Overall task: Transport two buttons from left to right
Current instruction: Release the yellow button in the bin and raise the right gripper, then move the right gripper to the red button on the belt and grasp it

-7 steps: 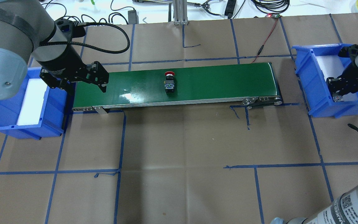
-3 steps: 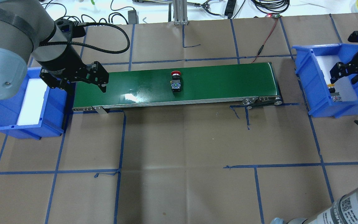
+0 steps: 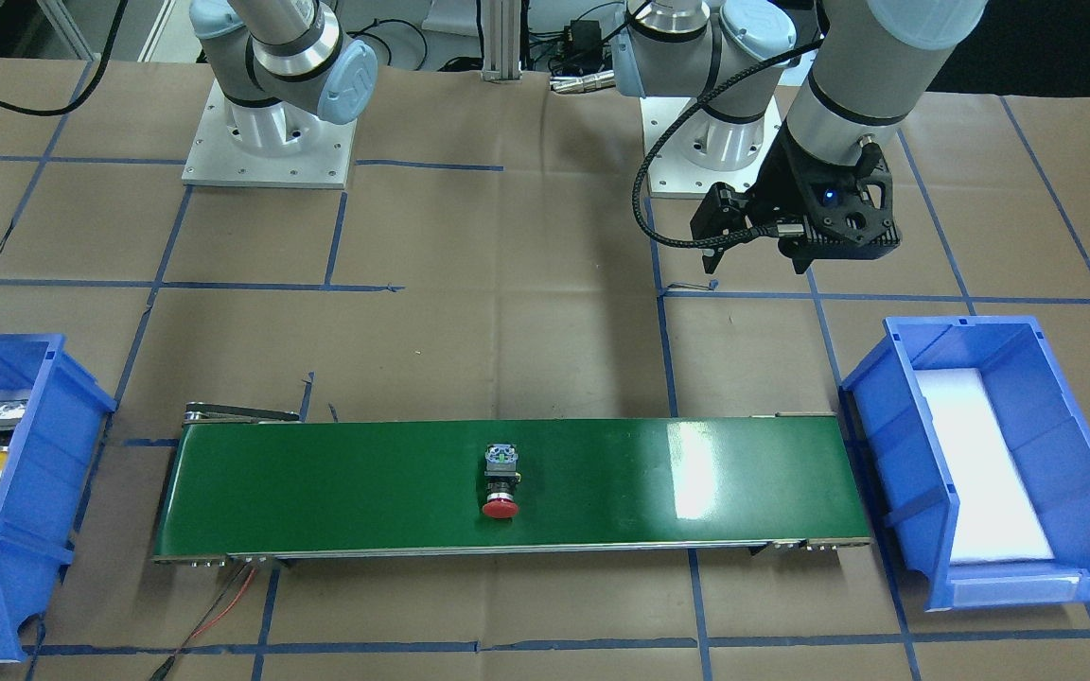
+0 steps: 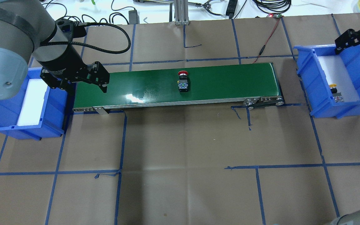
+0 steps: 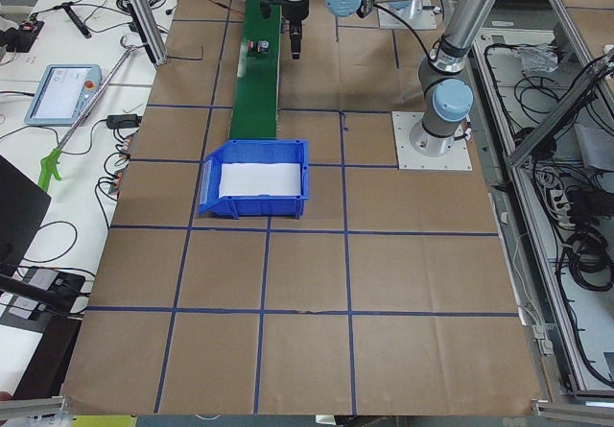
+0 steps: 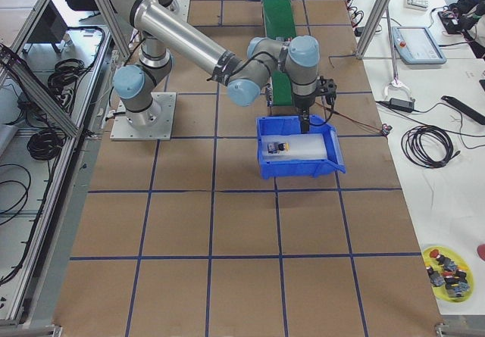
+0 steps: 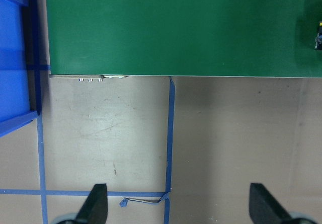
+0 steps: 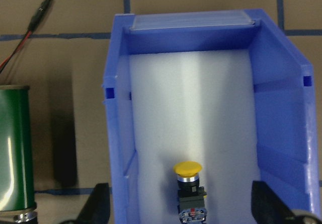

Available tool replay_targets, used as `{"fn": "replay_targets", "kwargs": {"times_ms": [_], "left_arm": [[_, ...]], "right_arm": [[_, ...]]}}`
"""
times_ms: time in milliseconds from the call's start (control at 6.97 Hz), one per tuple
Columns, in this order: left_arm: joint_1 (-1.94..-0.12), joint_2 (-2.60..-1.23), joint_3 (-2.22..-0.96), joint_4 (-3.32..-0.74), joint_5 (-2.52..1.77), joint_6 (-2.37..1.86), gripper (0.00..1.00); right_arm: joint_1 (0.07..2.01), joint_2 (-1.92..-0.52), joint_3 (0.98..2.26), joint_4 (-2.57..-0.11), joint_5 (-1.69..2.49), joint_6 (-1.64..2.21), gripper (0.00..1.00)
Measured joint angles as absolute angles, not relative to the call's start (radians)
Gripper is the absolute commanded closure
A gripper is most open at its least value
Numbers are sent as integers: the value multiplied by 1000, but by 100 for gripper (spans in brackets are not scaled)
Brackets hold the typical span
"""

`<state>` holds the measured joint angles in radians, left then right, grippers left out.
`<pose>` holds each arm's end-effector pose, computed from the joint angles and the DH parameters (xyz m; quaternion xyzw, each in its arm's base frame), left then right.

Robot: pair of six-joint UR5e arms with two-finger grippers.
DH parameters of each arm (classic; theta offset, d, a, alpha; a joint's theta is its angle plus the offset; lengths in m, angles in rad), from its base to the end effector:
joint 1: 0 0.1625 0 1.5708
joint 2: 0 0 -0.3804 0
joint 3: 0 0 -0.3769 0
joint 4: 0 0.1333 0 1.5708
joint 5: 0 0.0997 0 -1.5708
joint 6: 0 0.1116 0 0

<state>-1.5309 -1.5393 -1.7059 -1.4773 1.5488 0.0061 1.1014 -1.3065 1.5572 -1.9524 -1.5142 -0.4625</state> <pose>-0.1172 -0.4665 0.3912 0.0170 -0.9998 -0.0048 0.0111 -0.1369 -0.5785 0.3387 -0.0016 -0.9975 0.0711 0.0041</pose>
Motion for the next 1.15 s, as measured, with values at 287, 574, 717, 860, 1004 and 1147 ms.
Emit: {"fn": "replay_targets", "kwargs": {"times_ms": [287, 574, 717, 860, 1004, 1147], "left_arm": [[-1531, -1538, -1706, -1477, 1549, 6, 0], [-1531, -1541, -1706, -1477, 1548, 5, 0], [-1531, -1541, -1706, -1477, 1548, 5, 0], [-1531, -1541, -1706, -1477, 1548, 5, 0], [-1531, -1540, -1705, -1477, 1549, 5, 0], [-1531, -1540, -1705, -1477, 1549, 5, 0]], "right_arm": [[1196, -1323, 1517, -1820, -1511, -453, 0], [1352, -1323, 1504, -1789, -1517, -325, 0], [1436, -1324, 1503, -1787, -1524, -221, 0], [1520, -1323, 1502, -1794, -1527, -121, 0], [1578, -1319, 1502, -1800, -1526, -42, 0], [1608, -1316, 1504, -1803, -1523, 0, 0]]}}
